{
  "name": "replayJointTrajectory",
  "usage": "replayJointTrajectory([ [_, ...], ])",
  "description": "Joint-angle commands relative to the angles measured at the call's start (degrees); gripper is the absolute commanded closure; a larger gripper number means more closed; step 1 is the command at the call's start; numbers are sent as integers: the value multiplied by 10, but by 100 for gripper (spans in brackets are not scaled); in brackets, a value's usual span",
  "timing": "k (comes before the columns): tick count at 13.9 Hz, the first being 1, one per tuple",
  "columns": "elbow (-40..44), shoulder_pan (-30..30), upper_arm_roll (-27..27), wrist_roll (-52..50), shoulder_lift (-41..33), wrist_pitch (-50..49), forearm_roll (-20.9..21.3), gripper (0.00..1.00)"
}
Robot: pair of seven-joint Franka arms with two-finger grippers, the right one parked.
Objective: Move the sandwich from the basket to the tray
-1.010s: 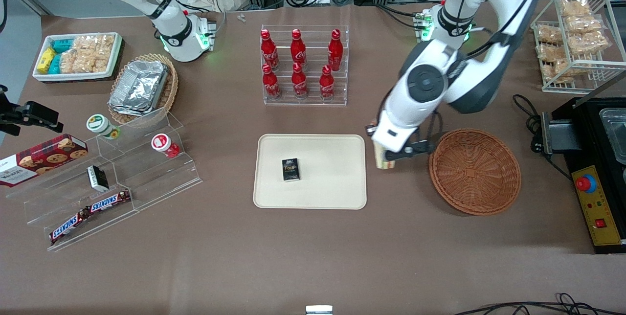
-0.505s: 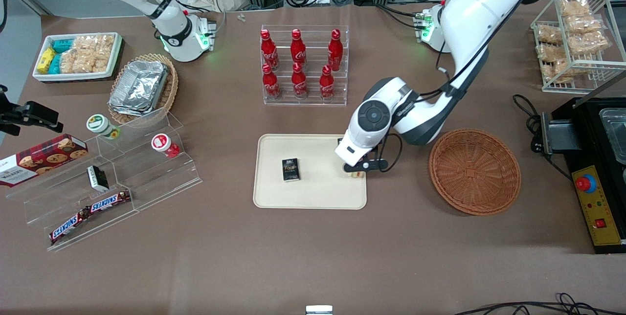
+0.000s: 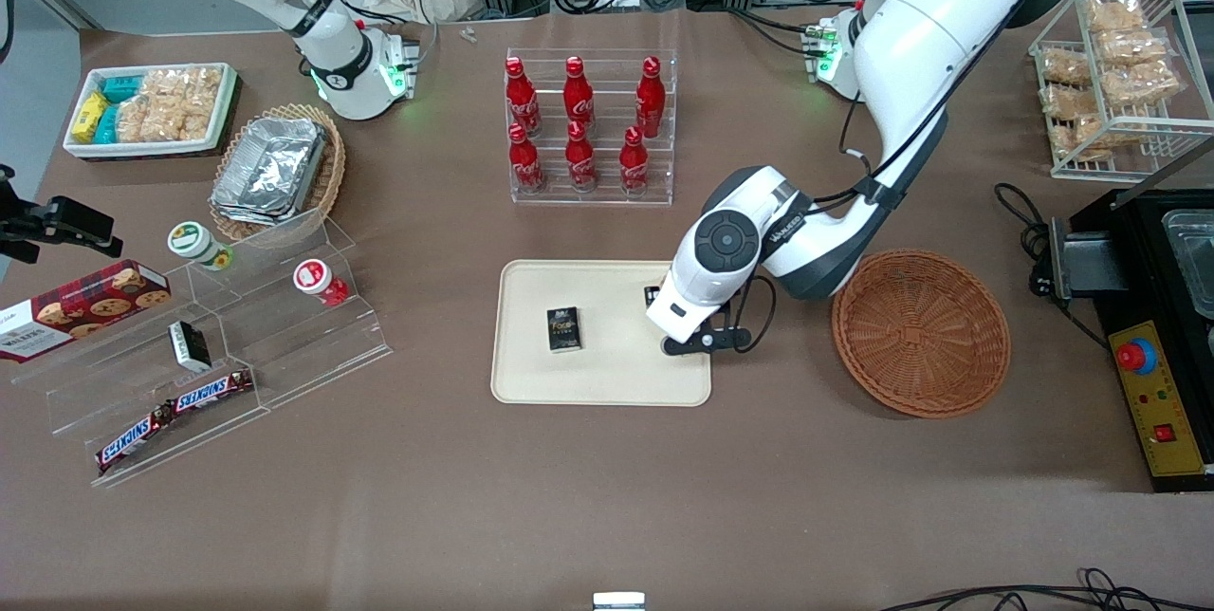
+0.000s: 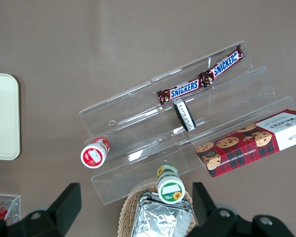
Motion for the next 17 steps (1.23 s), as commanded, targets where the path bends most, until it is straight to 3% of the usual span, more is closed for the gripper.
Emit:
replayJointTrajectory([
  [1,-7,39,-1,-4,-87,-96,1,0],
  [5,-118,180,-74,74,-215,-100,-10,0],
  [7,-156,267,-113,153,-280,-95,-57,0],
  [10,-157,362,-112,371,-381,-150,-172,0],
  [11,-152,393,-112,414,-404,-174,-186,0],
  [14,-131,434,-111,466,-406,-203,-186,0],
  [17,-131,436,-111,471,-399,-203,-179,0],
])
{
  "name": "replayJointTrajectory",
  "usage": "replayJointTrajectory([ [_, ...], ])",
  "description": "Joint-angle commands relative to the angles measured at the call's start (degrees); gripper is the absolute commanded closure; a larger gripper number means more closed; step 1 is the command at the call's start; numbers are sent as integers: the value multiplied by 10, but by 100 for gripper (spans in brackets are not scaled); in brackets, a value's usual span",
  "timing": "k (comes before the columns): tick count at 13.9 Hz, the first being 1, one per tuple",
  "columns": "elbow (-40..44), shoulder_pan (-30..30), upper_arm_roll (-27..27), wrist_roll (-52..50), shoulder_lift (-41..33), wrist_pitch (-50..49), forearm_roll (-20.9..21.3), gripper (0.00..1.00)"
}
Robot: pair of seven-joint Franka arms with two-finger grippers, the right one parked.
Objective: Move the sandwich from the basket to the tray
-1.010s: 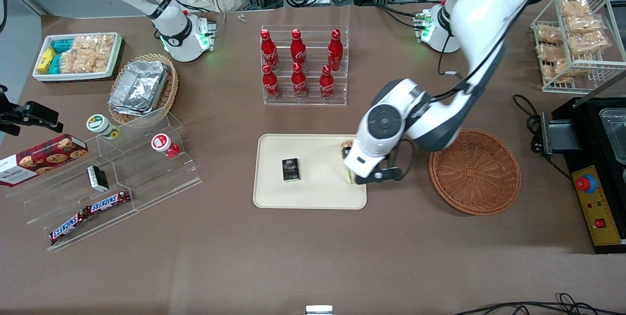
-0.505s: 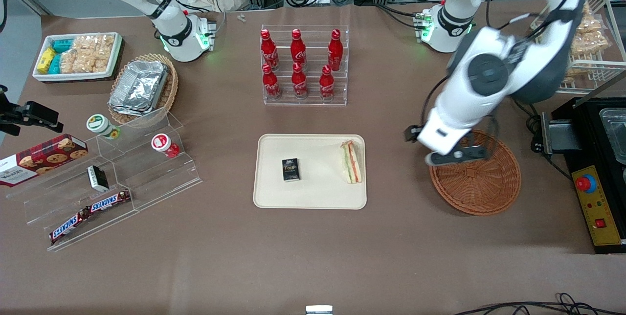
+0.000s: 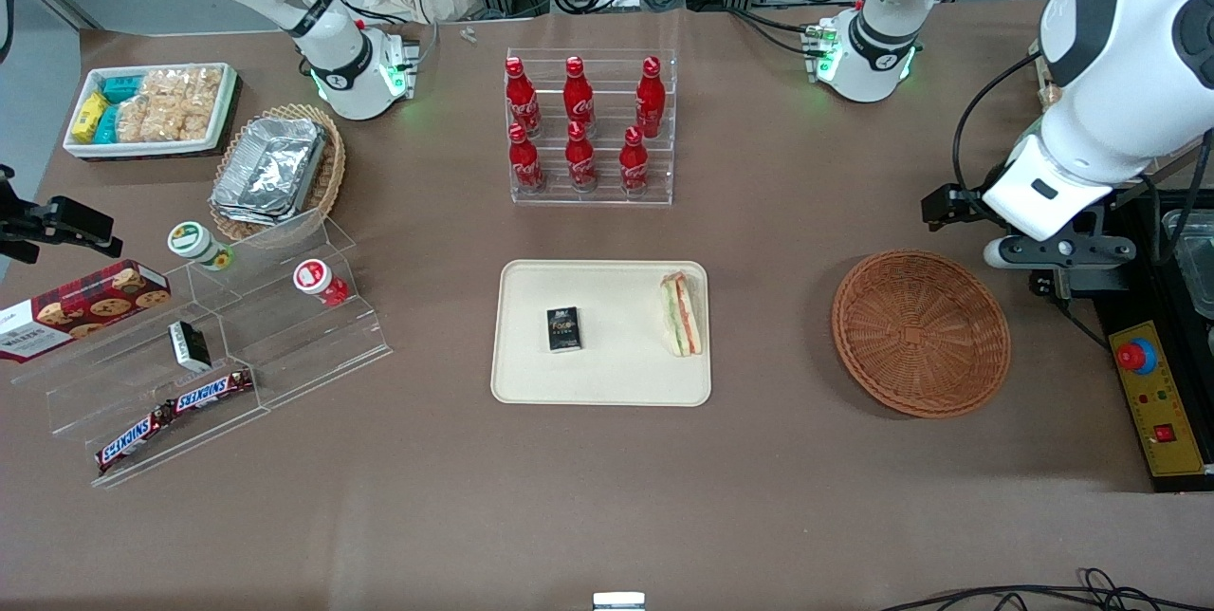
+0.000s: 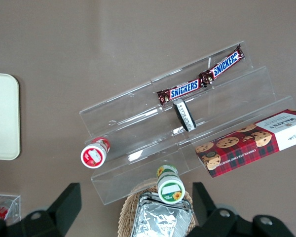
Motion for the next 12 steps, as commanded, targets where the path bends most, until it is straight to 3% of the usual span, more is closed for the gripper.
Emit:
replayJointTrajectory([
  [1,-2,7,-8,10,5,-4,-1,0],
  [4,-5,8,-5,15,12,0,2,0],
  [6,-15,-29,37,36,6,0,9,0],
  [9,-16,-260,282,79,9,3,8,0],
  [10,-6,-284,308,81,13,-2,7,0],
  [12,52,-287,308,97,55,-38,11,0],
])
